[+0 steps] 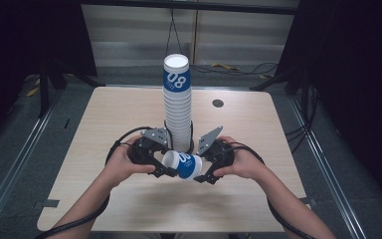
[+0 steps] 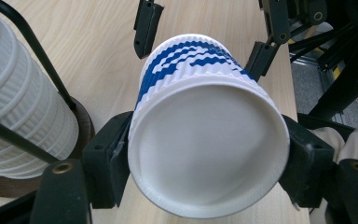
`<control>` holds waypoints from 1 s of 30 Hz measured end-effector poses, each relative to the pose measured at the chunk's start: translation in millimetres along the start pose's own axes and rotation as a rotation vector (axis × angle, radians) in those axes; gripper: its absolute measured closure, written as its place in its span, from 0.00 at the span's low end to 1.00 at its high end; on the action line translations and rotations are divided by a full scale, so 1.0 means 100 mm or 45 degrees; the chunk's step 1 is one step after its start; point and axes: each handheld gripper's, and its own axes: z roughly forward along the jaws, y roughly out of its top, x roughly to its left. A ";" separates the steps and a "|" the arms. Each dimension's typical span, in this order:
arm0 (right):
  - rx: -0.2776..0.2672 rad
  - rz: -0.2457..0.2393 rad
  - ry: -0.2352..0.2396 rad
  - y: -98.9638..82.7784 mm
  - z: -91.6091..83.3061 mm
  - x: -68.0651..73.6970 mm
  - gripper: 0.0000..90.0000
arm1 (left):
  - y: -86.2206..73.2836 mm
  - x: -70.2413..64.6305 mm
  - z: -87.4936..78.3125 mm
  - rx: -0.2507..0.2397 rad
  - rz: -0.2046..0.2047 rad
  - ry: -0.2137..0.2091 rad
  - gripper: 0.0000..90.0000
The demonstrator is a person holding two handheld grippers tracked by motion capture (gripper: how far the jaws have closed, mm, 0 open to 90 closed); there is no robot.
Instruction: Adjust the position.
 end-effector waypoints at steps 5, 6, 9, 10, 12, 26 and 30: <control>-0.060 0.034 -0.003 -0.06 0.00 -0.02 0.15 | -0.01 0.01 -0.02 -0.005 -0.005 0.005 0.32; -0.073 0.045 -0.006 -0.07 0.00 -0.01 0.15 | -0.01 0.01 -0.02 -0.012 -0.005 0.003 0.32; -0.104 0.055 -0.008 -0.10 0.00 -0.01 0.15 | -0.02 0.01 -0.03 -0.027 -0.018 0.006 0.32; -0.109 0.071 -0.007 -0.12 0.00 -0.01 0.15 | -0.02 0.02 -0.03 -0.020 -0.013 0.006 0.32; -0.130 0.074 -0.005 -0.14 0.01 -0.01 0.15 | -0.02 0.01 -0.04 -0.020 -0.026 0.010 0.32; -0.228 0.109 0.000 -0.23 0.07 0.02 0.15 | -0.02 0.02 -0.06 -0.023 -0.023 0.013 0.32; -0.283 0.137 -0.006 -0.28 0.10 0.03 0.15 | -0.03 0.02 -0.06 -0.018 -0.021 0.013 0.32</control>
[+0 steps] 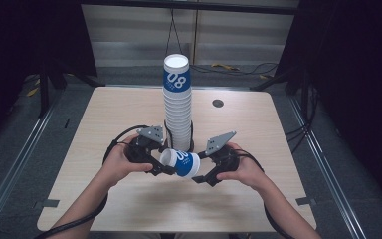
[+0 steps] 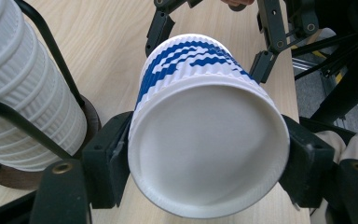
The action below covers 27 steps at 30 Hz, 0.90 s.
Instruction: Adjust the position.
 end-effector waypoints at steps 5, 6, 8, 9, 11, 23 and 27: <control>-0.044 0.022 -0.001 -0.05 0.03 0.01 0.15 | 0.00 0.00 0.00 0.007 0.003 -0.004 0.32; -0.048 0.022 -0.005 -0.06 0.03 0.01 0.15 | 0.00 0.00 0.00 0.010 0.001 -0.005 0.32; -0.067 0.026 -0.003 -0.07 0.04 0.01 0.15 | 0.00 0.00 0.01 0.003 -0.002 -0.004 0.32; -0.073 0.025 -0.007 -0.07 0.04 0.01 0.15 | 0.00 0.00 0.01 0.001 -0.002 -0.006 0.32; -0.080 0.026 -0.006 -0.08 0.05 0.02 0.15 | 0.00 0.00 0.03 -0.004 -0.001 -0.008 0.32; -0.112 0.036 -0.001 -0.11 0.09 0.05 0.15 | -0.02 0.00 0.05 -0.004 -0.008 -0.007 0.32; -0.116 0.039 0.002 -0.12 0.11 0.05 0.15 | -0.02 0.01 0.05 0.004 -0.003 -0.009 0.32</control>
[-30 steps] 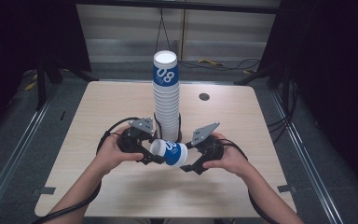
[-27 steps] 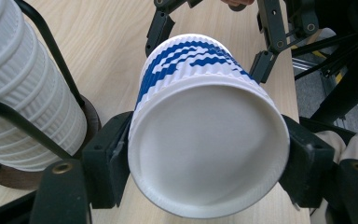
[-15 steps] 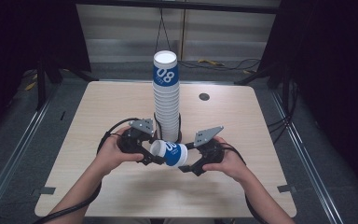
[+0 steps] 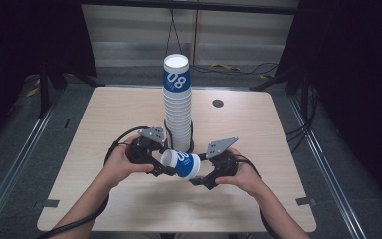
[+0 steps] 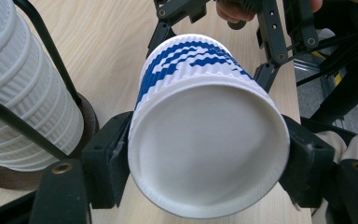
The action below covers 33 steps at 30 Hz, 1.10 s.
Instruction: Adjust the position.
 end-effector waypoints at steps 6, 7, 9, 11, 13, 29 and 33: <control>-0.012 0.006 -0.001 0.00 0.01 0.00 0.15 | 0.00 0.00 0.00 -0.003 -0.004 -0.001 0.32; -0.018 0.006 -0.002 0.00 0.01 0.00 0.15 | 0.00 0.00 -0.01 -0.006 -0.011 0.003 0.32; -0.032 0.005 -0.002 0.00 0.01 0.00 0.15 | 0.00 0.00 -0.01 -0.002 -0.012 0.006 0.32; -0.048 0.014 0.002 0.00 0.01 0.00 0.15 | 0.01 0.00 -0.01 0.001 -0.007 0.004 0.32; -0.047 0.011 0.002 0.00 0.02 0.01 0.15 | 0.01 0.00 -0.02 0.004 -0.008 0.007 0.32; -0.082 0.014 -0.010 -0.01 0.04 0.00 0.15 | 0.02 -0.01 0.01 -0.005 -0.002 -0.012 0.32; -0.072 0.010 -0.009 -0.02 0.06 0.01 0.15 | 0.03 -0.02 0.02 -0.011 -0.007 -0.024 0.32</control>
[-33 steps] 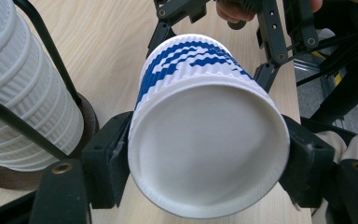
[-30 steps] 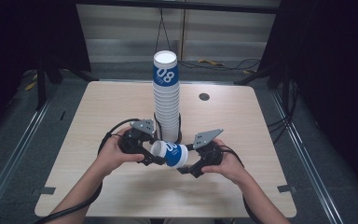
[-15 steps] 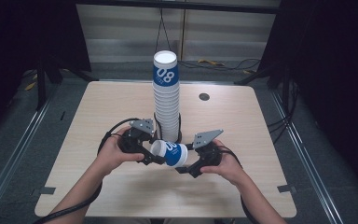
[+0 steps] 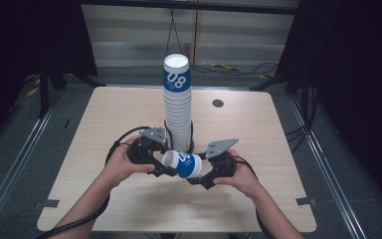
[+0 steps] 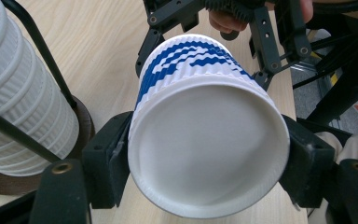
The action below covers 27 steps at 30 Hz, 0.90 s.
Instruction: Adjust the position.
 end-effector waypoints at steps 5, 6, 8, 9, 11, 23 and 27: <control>0.005 -0.010 0.013 0.00 0.02 0.00 0.14 | 0.01 0.00 0.01 0.012 0.005 -0.010 0.32; 0.009 -0.012 0.014 0.00 0.03 0.00 0.14 | 0.01 0.00 0.02 0.007 0.002 -0.012 0.32; 0.015 -0.022 0.013 0.01 0.03 0.00 0.13 | 0.01 0.00 0.03 0.011 0.008 -0.016 0.32; 0.013 -0.022 0.016 0.01 0.04 0.00 0.13 | 0.01 0.00 0.03 0.014 0.008 -0.017 0.32; 0.013 -0.023 0.018 0.01 0.04 0.00 0.13 | 0.01 0.01 0.02 0.026 0.010 -0.021 0.32; 0.003 -0.048 0.045 0.03 0.05 0.02 0.14 | 0.01 0.01 0.05 0.033 0.023 -0.037 0.32; 0.002 -0.056 0.040 0.04 0.05 0.02 0.16 | 0.02 0.00 0.06 0.026 0.008 -0.036 0.32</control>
